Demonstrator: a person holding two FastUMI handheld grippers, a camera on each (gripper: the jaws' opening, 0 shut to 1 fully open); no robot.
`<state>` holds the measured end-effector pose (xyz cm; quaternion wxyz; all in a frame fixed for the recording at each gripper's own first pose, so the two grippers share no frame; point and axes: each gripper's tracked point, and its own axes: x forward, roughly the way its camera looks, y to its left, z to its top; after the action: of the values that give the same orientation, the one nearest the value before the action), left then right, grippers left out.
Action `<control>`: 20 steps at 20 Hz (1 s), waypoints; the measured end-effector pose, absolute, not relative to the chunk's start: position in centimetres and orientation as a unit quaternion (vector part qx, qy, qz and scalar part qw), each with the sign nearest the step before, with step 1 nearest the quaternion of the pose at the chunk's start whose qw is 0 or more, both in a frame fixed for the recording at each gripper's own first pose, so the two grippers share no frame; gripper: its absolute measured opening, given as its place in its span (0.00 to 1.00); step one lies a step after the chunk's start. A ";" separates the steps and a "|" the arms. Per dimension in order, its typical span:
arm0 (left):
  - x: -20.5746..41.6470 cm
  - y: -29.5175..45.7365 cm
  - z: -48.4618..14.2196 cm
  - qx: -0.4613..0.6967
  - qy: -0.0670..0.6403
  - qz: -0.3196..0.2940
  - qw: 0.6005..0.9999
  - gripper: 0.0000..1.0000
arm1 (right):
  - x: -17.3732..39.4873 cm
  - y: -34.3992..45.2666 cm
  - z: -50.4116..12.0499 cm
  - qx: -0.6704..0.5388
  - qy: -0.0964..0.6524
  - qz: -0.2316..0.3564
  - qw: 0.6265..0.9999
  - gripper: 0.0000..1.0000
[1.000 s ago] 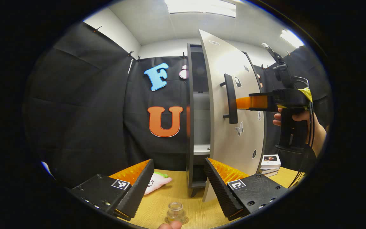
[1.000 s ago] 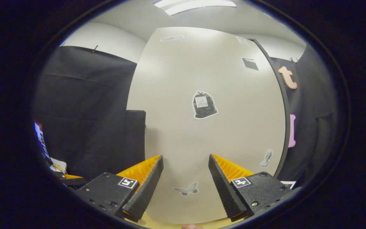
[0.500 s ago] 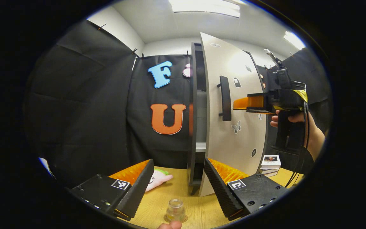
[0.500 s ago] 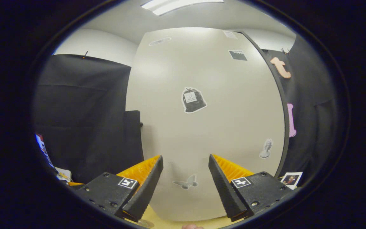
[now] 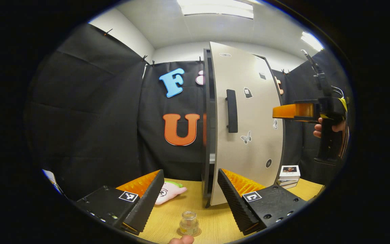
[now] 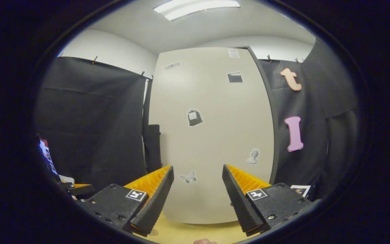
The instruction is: Open the cabinet door with the right hand, grasp the bottle in the cabinet with the left hand and place it on the coaster, then close the cabinet door with the right hand.
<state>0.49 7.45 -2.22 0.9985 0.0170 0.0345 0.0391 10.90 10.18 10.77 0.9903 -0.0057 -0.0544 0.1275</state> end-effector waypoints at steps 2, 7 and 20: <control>0.5 7.0 -2.1 0.017 0.034 0.036 0.999 0.96 | 9.7 9.2 10.6 -0.004 -0.051 0.118 0.992 0.93; 0.3 4.9 -2.0 0.005 0.035 0.024 0.999 0.96 | 6.7 5.1 9.3 -0.019 -0.056 0.078 0.995 0.90; -0.5 0.8 -4.2 -0.005 0.055 0.012 0.998 0.95 | 0.1 -5.3 2.0 -0.006 -0.020 -0.016 1.000 0.93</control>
<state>-0.52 0.75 -4.22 0.9984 -0.0048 0.0547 0.0119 0.12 -5.27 2.03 0.9997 -0.0063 -0.0201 -0.0160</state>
